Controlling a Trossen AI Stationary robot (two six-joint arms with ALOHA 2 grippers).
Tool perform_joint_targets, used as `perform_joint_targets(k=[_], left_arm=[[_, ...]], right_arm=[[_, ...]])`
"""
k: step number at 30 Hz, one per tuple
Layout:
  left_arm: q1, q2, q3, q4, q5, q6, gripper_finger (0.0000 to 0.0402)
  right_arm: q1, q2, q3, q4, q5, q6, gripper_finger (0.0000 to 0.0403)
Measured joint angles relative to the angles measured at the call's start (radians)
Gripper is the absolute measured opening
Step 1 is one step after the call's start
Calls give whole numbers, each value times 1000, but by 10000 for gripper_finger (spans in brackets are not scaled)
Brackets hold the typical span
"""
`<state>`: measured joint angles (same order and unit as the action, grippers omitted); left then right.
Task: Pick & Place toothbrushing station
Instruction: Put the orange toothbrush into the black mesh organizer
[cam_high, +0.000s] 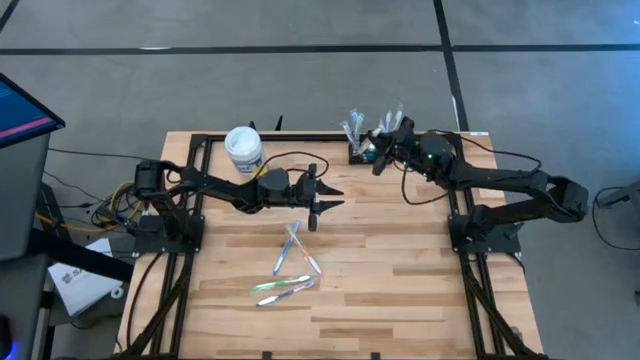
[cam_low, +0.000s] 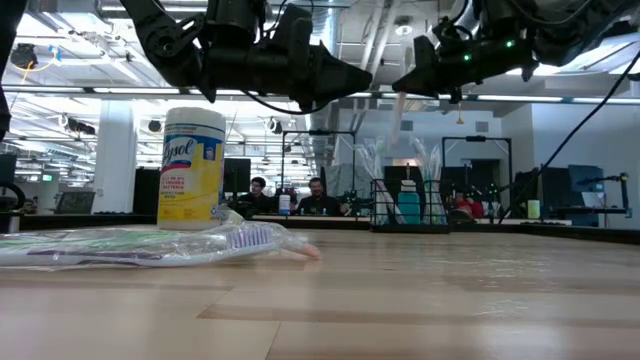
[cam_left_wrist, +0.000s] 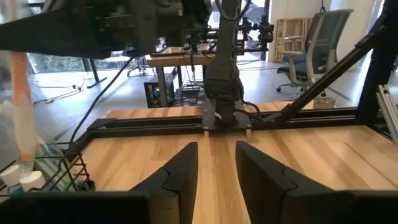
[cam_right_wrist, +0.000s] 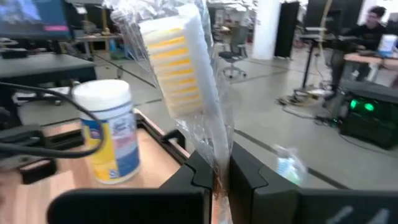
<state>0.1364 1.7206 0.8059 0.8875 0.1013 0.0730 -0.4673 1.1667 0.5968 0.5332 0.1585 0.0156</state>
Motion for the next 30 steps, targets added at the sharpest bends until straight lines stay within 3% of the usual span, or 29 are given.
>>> perform_joint_targets(k=[8, 21, 30], left_arm=[[-12, 0, 0, -7, -4, 0, 99], [-14, 0, 0, -55, -3, -1, 99], [-18, 0, 0, -62, -3, -3, 99]], right_arm=[[-51, 2, 0, -5, -4, 20, 11], [-127, 201, 1, 164, -58, 67, 11], [-138, 310, 60, 151, -85, 75, 11]])
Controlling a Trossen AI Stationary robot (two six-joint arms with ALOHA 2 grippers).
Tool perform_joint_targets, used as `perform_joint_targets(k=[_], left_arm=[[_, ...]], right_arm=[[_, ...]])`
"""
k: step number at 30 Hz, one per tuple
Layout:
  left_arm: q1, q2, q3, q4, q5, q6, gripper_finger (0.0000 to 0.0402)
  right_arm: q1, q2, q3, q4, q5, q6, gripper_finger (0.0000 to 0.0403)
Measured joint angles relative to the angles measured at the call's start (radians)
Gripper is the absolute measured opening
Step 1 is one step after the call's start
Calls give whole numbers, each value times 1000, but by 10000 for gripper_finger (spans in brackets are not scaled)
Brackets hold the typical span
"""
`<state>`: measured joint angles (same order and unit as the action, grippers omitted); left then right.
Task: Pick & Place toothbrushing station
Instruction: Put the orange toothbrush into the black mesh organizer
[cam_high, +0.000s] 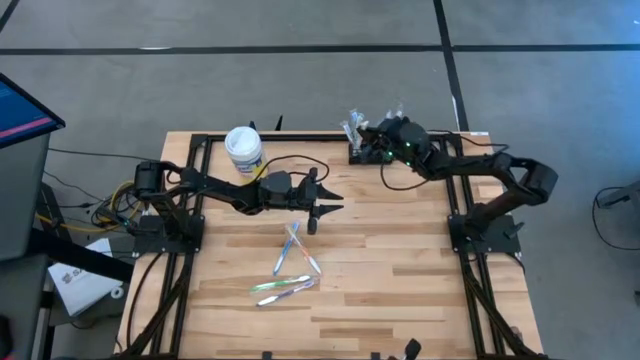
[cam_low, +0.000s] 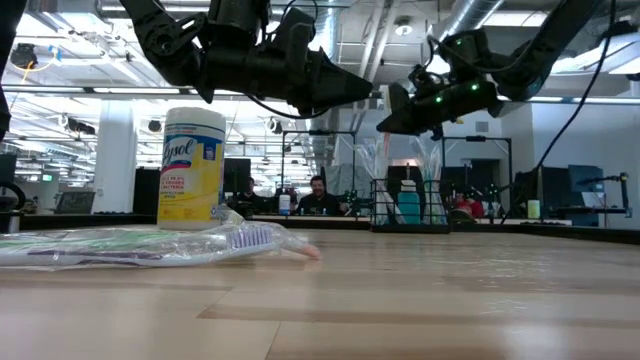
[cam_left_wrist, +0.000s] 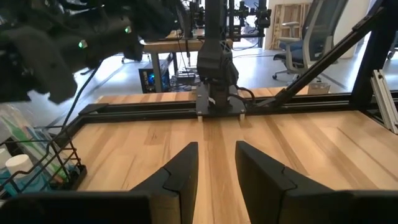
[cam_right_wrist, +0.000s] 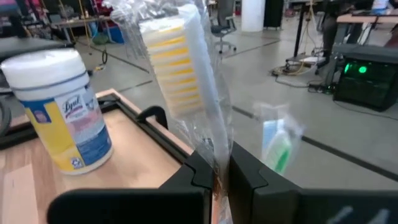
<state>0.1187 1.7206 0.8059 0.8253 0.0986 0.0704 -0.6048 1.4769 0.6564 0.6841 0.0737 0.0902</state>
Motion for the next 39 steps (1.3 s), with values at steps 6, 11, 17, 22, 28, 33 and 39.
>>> perform_joint_targets(k=[6, 11, 17, 22, 28, 33, 39], left_arm=[[-3, 0, 0, -2, 1, 0, 99], [-3, 0, 0, -4, 3, 1, 99], [-3, 0, 0, -3, 3, 2, 99], [-3, 0, 0, -3, 0, 3, 99], [-3, 0, 0, -3, -2, 3, 99], [-3, 0, 0, -3, -1, 3, 99], [-3, 0, 0, -3, -1, 3, 99]], right_arm=[[-23, 18, 3, -37, -28, 22, 11], [-46, 18, 3, -53, -40, 51, 14], [-53, 18, 3, -64, -52, 64, 14], [-53, 18, 3, -66, -52, 76, 21], [-51, 18, 3, -87, -52, 84, 21], [-38, 76, 3, -33, -51, 79, 21], [-51, 160, 2, 12, -51, 87, 28]])
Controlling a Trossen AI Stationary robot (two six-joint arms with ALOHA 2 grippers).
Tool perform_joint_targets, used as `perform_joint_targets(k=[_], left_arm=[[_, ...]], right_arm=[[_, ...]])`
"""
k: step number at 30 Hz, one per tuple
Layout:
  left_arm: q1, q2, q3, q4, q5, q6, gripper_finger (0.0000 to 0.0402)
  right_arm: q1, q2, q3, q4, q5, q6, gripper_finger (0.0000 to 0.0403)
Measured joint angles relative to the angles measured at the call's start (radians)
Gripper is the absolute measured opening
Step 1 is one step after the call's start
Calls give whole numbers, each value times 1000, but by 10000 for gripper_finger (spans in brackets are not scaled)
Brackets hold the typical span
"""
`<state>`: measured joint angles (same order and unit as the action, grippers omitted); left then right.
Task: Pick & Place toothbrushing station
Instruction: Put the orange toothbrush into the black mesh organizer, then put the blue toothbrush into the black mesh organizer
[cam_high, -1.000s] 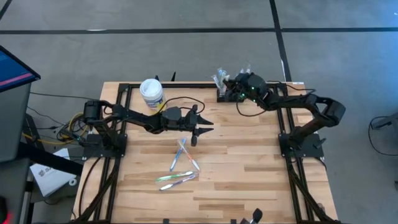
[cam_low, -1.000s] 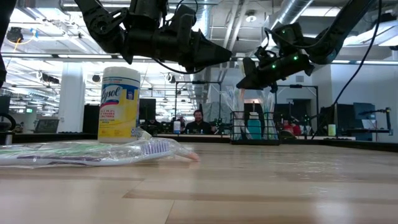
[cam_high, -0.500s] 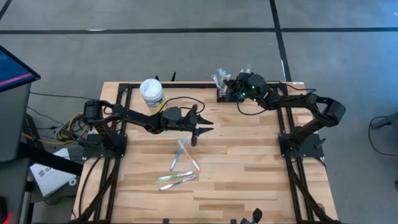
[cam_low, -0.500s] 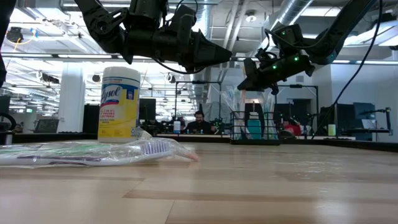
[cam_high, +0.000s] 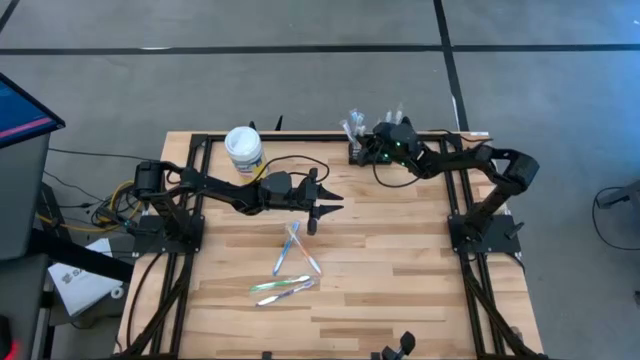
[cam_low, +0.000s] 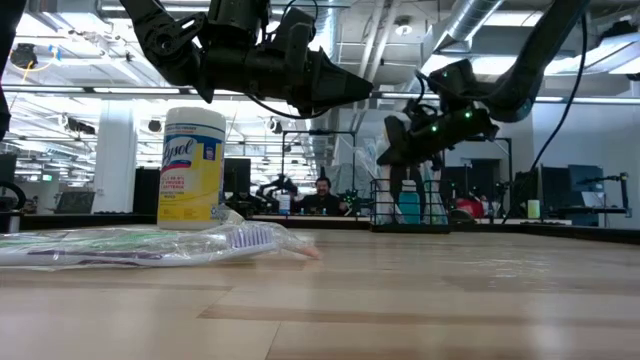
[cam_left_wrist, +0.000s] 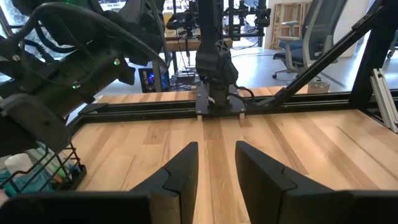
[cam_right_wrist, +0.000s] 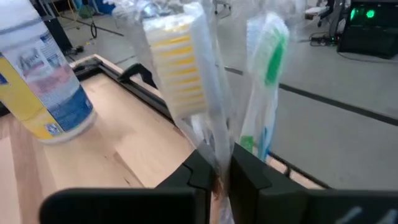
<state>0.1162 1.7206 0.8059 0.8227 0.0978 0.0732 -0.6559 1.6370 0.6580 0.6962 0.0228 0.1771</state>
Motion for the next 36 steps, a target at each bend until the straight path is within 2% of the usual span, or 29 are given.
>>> perform_joint_targets(k=[12, 26, 36], left_arm=[[0, 0, 0, 0, 0, 0, 99], [2, 0, 0, -23, 1, 0, 99], [-3, 0, 0, -65, 1, -2, 99]], right_arm=[[14, 4, 1, 1, 0, -9, 39], [18, -91, 1, -19, 3, -30, 129], [50, -245, 1, -112, 3, -79, 152]])
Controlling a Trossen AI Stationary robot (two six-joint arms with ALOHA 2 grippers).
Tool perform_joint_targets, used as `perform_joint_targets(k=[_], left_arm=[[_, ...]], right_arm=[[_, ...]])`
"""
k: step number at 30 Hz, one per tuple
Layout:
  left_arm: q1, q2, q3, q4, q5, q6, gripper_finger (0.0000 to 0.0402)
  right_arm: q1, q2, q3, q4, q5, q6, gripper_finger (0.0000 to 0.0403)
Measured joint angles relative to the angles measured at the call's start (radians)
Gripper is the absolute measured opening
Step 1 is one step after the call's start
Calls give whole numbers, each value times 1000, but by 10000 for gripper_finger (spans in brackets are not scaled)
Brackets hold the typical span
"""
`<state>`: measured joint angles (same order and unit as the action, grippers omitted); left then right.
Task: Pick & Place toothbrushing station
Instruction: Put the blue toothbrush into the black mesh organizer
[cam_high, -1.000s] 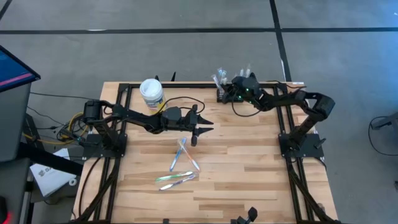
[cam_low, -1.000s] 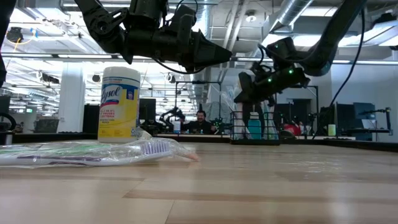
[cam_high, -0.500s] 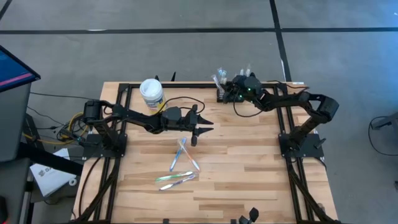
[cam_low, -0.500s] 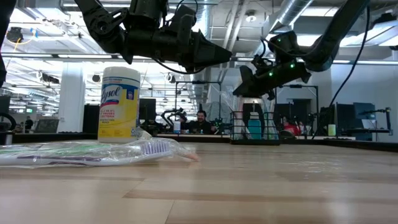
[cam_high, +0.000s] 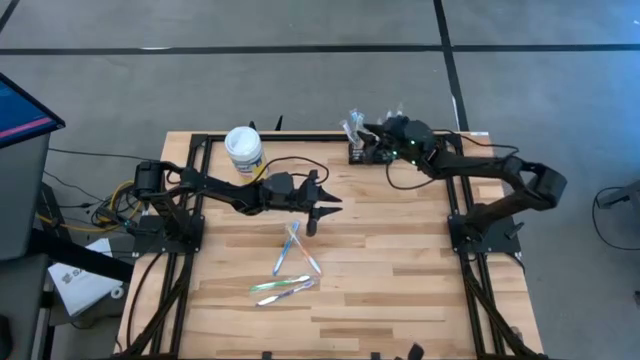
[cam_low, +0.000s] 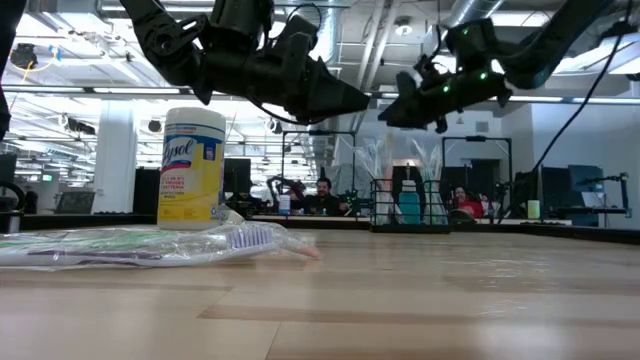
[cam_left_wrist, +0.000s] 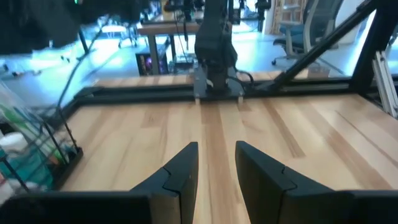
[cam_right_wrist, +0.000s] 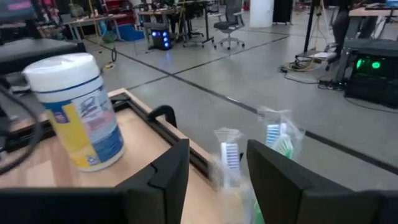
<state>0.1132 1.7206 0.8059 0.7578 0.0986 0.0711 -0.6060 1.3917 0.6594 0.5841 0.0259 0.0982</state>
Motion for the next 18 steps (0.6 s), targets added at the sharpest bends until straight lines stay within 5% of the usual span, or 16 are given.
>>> perform_joint_targets(k=[11, 18], left_arm=[[-73, -70, -20, -185, 0, -28, 99], [-100, -226, -140, -347, -102, -135, 99]], right_arm=[[112, -139, 0, -184, 0, -32, 135], [199, -128, 0, -230, 0, -53, 127]])
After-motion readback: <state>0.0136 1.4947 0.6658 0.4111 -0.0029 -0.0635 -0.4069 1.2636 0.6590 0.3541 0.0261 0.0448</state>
